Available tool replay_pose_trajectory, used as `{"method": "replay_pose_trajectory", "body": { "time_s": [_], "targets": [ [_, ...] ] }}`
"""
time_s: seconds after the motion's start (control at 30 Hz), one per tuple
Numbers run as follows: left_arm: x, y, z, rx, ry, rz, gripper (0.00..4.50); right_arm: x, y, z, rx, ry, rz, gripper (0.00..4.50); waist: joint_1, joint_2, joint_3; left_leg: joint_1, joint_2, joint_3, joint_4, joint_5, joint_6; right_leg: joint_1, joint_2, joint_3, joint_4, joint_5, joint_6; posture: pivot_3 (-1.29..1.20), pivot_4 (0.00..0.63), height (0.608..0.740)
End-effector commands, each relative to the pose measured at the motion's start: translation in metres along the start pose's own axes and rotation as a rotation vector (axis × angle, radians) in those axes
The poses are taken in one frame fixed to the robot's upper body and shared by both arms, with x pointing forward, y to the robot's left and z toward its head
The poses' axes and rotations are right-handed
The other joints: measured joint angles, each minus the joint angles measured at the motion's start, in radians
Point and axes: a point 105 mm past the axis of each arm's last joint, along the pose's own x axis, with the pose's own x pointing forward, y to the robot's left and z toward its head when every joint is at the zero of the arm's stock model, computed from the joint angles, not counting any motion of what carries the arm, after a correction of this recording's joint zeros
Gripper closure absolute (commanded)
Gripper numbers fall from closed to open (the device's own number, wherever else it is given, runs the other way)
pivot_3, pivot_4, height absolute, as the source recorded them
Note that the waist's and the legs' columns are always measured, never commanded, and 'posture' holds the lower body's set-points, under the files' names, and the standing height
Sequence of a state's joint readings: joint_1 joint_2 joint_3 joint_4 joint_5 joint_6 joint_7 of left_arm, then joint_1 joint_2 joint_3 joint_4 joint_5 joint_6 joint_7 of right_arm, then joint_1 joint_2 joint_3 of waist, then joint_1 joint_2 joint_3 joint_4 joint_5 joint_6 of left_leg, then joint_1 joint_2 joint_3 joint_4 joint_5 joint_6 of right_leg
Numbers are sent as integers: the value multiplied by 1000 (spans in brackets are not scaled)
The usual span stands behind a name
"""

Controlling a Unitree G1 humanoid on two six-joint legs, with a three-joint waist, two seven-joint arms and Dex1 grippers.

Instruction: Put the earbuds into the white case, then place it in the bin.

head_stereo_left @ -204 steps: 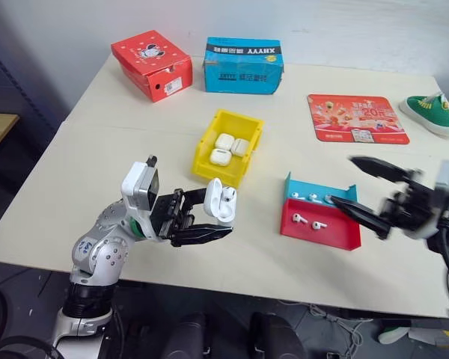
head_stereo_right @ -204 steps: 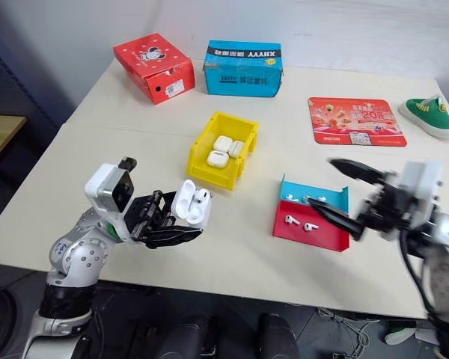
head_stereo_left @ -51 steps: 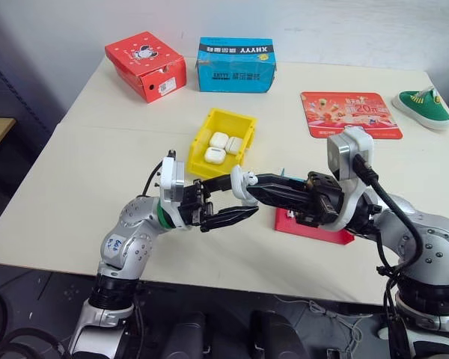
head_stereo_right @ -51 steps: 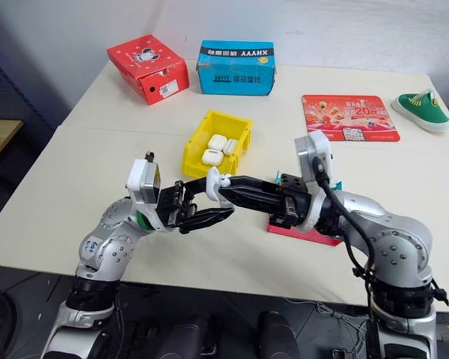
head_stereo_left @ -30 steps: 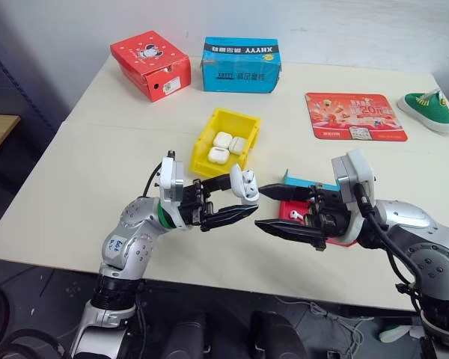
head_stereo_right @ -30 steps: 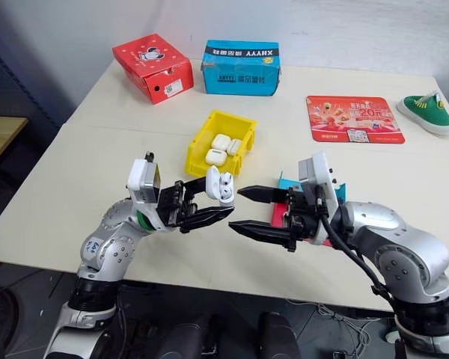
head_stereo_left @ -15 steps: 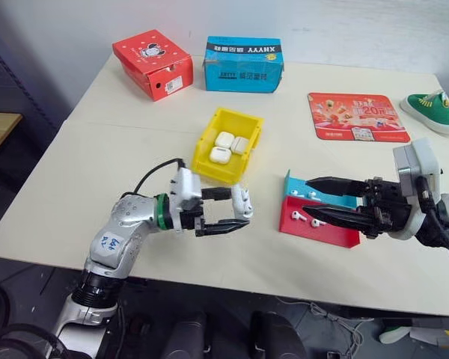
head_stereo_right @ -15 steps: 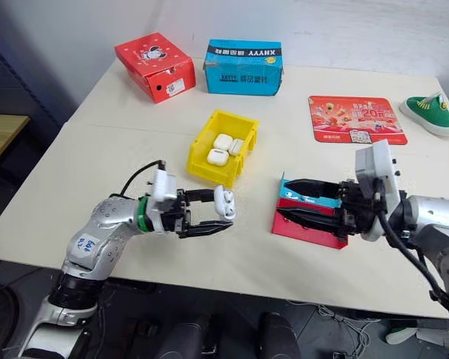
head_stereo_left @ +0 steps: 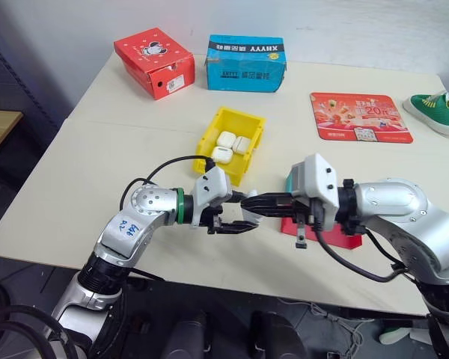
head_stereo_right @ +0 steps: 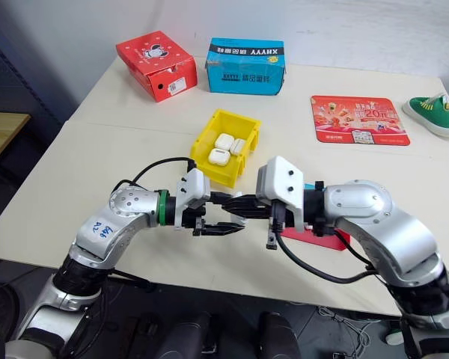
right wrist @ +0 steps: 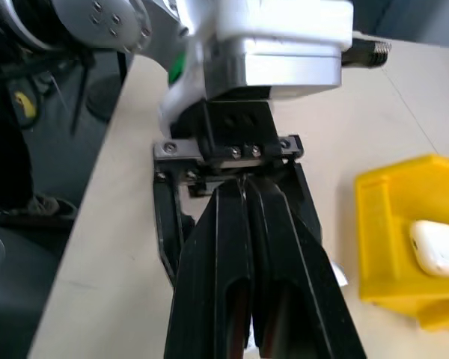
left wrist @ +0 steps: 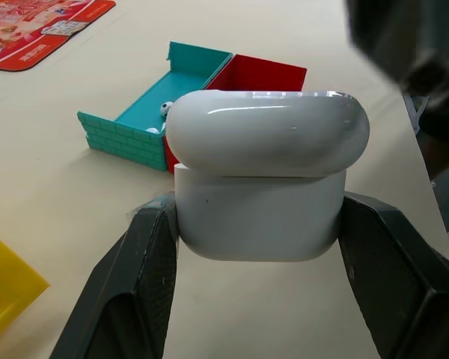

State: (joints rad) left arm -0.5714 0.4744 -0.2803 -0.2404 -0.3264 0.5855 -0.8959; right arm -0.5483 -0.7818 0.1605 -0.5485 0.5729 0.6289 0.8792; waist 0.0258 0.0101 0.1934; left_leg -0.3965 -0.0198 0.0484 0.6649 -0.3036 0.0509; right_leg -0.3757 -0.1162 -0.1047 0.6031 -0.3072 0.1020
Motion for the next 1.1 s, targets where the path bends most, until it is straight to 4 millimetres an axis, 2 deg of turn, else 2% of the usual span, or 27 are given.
{"method": "replay_pose_trajectory", "body": {
  "time_s": [0.03, 0.37, 0.43, 0.5, 0.6, 0.67, 0.7, 0.77, 0.83, 0.9, 0.97, 1.0, 1.1],
  "targets": [
    [0, -2, 17, 60, -28, 4, 1728, -4, -3, -3, -48, 51, -19, 4453, 0, 0, 0, 0, 0, 0, 0, 0, 0, 0, 0, 0, 0, 0, 0, 0, 150, 740],
    [-11, -1, 17, 89, -38, 17, 1728, -44, -11, -32, 26, 130, -113, 4453, 0, 0, 0, 0, 0, 0, 1, 1, 0, 1, 1, -1, 2, 0, 0, 0, 150, 740],
    [-15, -2, 18, 87, -57, 22, 1728, -53, -14, -35, 62, 91, -181, 4453, 1, 0, 0, 0, 0, 0, 1, 1, -1, 1, 1, -1, 2, 0, 0, 0, 150, 740],
    [-23, -2, 19, 79, -81, 33, 1728, -65, -14, -29, 123, -29, -250, 4453, 1, 0, 0, 0, 0, 0, 1, 1, -1, 1, 1, -1, 2, 0, 0, 0, 150, 740],
    [-45, 1, 17, 22, -84, 71, 1728, -93, -14, -21, 161, -172, -390, 3918, 1, 0, 0, 0, 0, 0, 1, 1, -1, 1, 1, -1, 3, 0, 0, 0, 150, 740],
    [-66, 1, 18, -16, -105, 78, 1728, -114, -14, -21, 105, -184, -521, 3146, 1, 0, 0, 1, 0, 0, 0, 2, -1, 1, 1, -1, 3, 0, 0, 0, 150, 740],
    [-75, 2, 19, -28, -125, 93, 1728, -122, -14, -21, 86, -188, -575, 2923, -1, 0, 0, 1, 0, 0, 0, 2, -1, 1, 1, -1, 3, 0, 0, 0, 150, 740],
    [-106, 25, 26, -59, -201, 218, 1728, -145, -9, -31, 7, -118, -686, 2206, 0, 0, 0, 2, 0, 0, 0, 2, -1, 1, 1, 0, 4, 0, 0, 0, 150, 740],
    [-124, 50, 28, -86, -225, 353, 1728, -161, -2, -27, -75, -153, -745, 1507, 6, 0, 0, 3, 0, 0, 0, 2, -2, 2, 1, 0, 4, 0, 1, 0, 150, 740],
    [-127, 67, 26, -97, -203, 428, 1728, -169, 2, -27, -86, -173, -788, 784, 5, 0, 0, 5, -1, 1, 0, 2, -2, 2, 1, 1, 4, 0, 1, 0, 150, 740],
    [-118, 91, 23, -113, -156, 497, 1728, -176, 11, -30, -7, -231, -786, 96, 12, -1, 0, 8, -1, 2, 0, 1, -3, 5, 1, 2, 4, 0, 2, 0, 150, 740],
    [-107, 104, 23, -85, -129, 528, 1728, -180, 14, -33, -18, -224, -811, 42, 15, -1, 0, 9, -2, 2, 0, 1, -4, 6, 1, 3, 4, 1, 2, 0, 150, 740],
    [-69, 128, 29, -65, -123, 526, 1728, -191, 18, -45, -39, -170, -887, 42, 28, -3, 0, 9, -2, 3, 0, 1, -5, 5, 1, 3, 4, 1, 3, 0, 150, 740]
  ]
}}
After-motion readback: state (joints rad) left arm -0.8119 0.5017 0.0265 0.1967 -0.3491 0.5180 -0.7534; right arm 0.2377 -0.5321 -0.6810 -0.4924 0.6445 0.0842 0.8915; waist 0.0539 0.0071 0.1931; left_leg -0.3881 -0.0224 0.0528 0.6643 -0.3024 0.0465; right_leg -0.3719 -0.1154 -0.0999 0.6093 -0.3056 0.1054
